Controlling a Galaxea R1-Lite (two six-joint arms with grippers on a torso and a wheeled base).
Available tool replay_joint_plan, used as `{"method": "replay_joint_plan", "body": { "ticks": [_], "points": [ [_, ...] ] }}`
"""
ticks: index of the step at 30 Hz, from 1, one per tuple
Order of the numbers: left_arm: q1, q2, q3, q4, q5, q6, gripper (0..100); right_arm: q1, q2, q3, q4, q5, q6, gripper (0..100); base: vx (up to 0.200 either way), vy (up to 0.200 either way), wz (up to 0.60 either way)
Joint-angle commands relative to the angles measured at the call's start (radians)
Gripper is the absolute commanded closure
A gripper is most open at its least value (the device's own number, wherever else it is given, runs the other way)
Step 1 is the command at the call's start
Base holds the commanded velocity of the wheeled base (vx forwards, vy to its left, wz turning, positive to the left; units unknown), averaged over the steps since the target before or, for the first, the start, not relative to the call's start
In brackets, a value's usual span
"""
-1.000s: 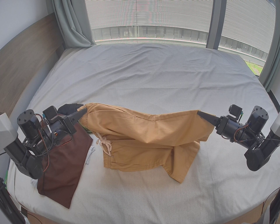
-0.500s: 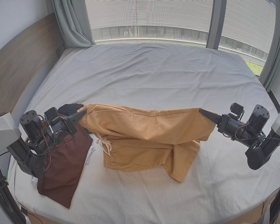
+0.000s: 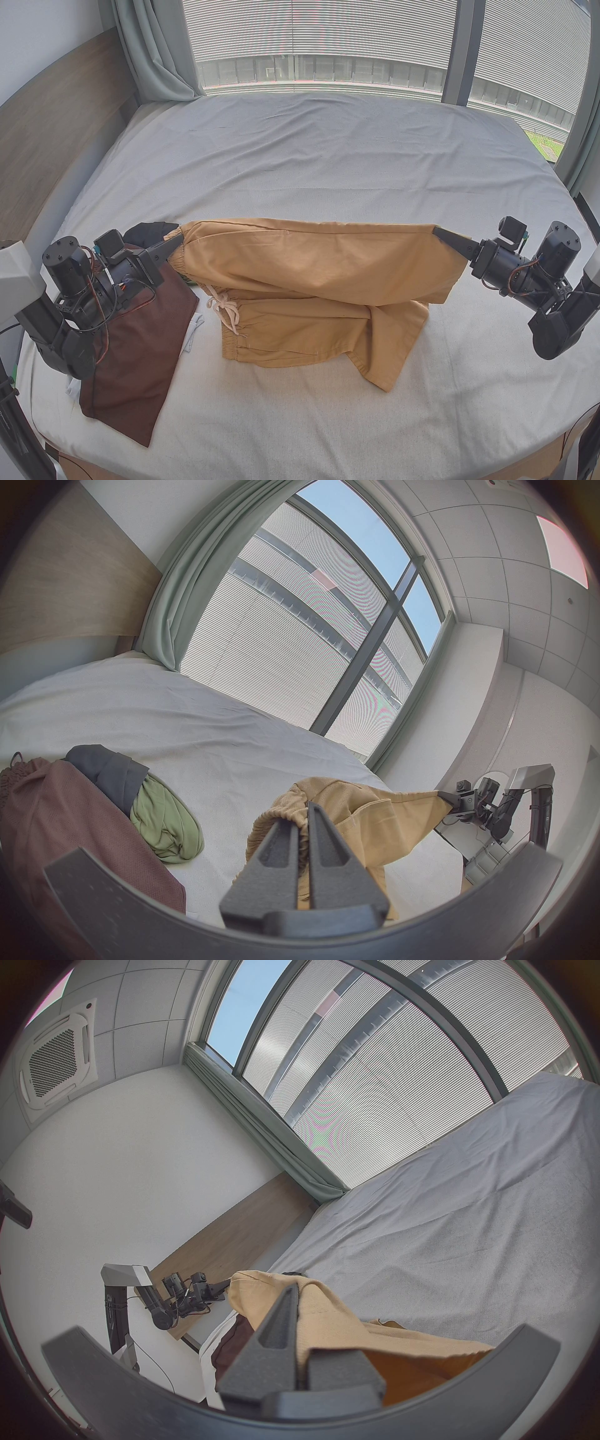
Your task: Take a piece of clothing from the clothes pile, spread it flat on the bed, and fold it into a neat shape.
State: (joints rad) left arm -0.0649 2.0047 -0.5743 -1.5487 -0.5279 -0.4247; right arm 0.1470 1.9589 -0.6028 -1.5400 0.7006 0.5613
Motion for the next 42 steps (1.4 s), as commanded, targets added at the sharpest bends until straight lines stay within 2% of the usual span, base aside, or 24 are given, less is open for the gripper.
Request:
{"method": "replay_joint_plan", "body": {
  "ticks": [1, 42],
  "points": [
    [0.000, 0.002, -0.001, -0.001, 0.000, 0.000, 100, -0.010, 0.003, -0.005, 0.000, 0.002, 0.002, 100, 0.000, 0.000, 0.00],
    [0.017, 0.025, -0.012, -0.001, -0.001, 0.024, 100, -0.046, 0.005, -0.022, 0.000, 0.003, -0.001, 100, 0.000, 0.000, 0.00]
  ]
}}
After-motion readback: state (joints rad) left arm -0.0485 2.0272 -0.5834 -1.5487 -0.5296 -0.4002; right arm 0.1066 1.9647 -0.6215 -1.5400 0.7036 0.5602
